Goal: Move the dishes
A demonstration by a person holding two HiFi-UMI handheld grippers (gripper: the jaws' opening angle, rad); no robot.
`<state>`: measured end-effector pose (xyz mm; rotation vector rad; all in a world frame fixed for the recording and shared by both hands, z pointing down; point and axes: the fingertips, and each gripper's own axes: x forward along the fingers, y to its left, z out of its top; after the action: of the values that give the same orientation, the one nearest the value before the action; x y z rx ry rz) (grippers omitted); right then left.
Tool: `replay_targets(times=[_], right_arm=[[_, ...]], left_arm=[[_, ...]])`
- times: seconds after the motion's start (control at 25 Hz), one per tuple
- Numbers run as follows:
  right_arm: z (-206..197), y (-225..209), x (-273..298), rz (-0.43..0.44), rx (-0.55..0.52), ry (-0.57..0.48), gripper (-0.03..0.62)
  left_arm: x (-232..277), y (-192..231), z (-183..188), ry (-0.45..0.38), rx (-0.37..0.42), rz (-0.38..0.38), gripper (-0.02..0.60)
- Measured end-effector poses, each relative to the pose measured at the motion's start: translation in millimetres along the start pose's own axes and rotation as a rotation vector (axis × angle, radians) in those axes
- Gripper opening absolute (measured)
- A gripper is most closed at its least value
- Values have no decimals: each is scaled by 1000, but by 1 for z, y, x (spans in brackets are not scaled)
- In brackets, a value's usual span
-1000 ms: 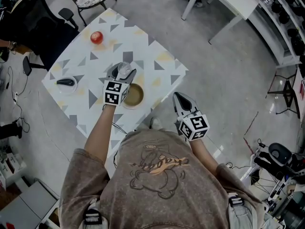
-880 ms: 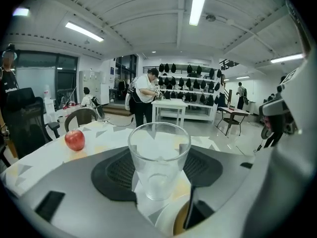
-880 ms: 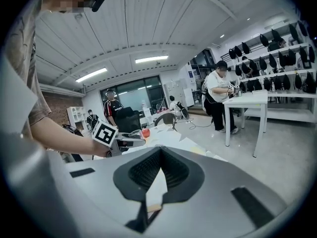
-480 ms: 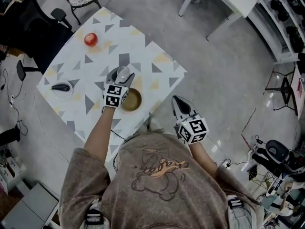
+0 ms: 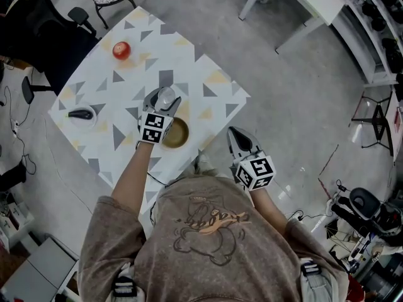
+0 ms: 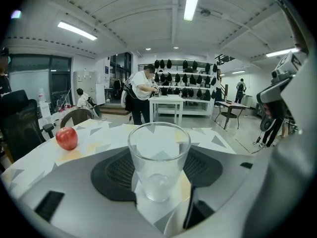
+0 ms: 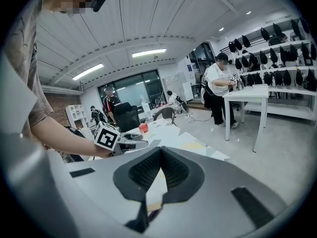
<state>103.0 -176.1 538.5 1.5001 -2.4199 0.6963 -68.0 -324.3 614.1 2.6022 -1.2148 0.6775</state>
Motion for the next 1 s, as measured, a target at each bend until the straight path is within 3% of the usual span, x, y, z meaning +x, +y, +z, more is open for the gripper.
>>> replay_targets(times=[0.52,1.0], right_arm=[[4,4,0,15,-7,-21,3],[13,16,-10,46,-30,-60,3]], left_arm=[[-10,-4,11,-8,38,5,291],[-51,-3,48,-94,61,62,293]])
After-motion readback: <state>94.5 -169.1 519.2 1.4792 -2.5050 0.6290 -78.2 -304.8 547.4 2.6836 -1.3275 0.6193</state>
